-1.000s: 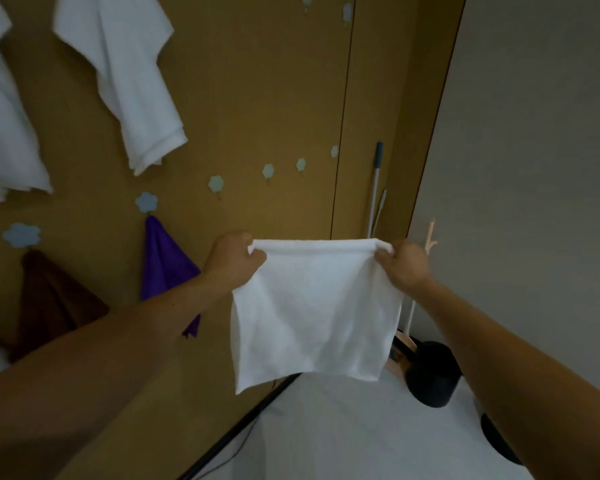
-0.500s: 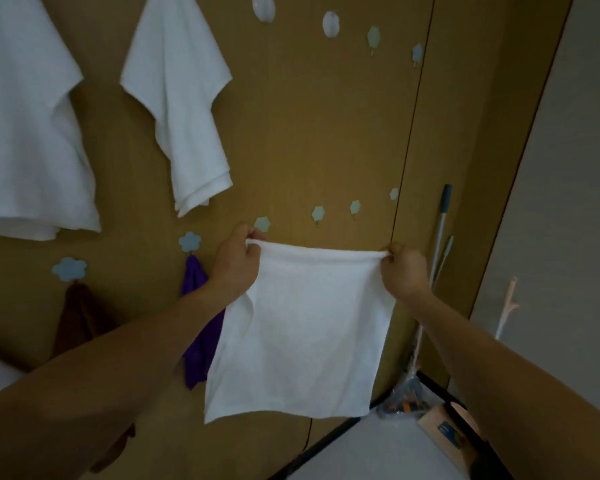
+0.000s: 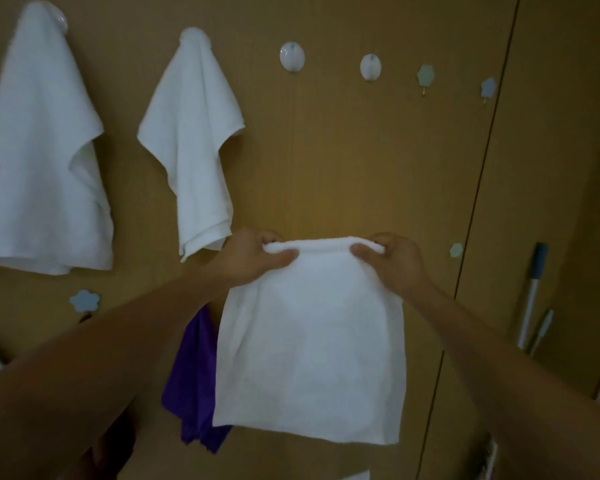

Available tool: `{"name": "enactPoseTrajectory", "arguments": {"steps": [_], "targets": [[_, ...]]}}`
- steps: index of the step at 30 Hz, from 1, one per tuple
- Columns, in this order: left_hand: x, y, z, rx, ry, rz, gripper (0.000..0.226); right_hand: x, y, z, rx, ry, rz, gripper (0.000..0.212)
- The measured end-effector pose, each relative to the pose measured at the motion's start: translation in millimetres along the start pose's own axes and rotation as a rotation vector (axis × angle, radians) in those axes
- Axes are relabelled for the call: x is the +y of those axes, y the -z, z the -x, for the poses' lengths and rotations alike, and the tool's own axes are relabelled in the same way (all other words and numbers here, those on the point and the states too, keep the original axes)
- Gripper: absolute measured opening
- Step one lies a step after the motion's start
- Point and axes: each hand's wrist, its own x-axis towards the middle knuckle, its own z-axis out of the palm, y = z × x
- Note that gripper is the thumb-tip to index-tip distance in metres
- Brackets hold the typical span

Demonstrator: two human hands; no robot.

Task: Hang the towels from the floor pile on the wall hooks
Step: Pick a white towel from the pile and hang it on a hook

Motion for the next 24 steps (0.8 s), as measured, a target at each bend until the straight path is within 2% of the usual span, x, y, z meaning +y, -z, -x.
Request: {"name": "enactPoseTrajectory", "arguments": {"steps": [2,5,9,13,18,24], "targets": [[7,-4,-15,0.097,-0.002,0.042,0.022,-8,-4,-19,0.054,0.11,0.058,0.03],[18,-7,-43,0.235,-0.007,0.009,0.022,-19,-8,-48,0.029,0.123,0.008,0.025],[30,1,-82,0.356,-0.086,-0.194,0.039,-30,-8,-85,-0.033,0.129,-0.207,0.028],[45,18,-125,0.435,-0.181,-0.329,0.033,-48,-4,-126,-0.079,0.143,-0.293,0.033],[58,35,-169,0.554,-0.275,-0.389,0.022,-72,-11,-175,0.178,0.141,-0.473,0.019],[83,62,-221,0.724,-0.306,-0.364,0.013,-107,-11,-242,0.293,0.176,-0.479,0.019]]}}
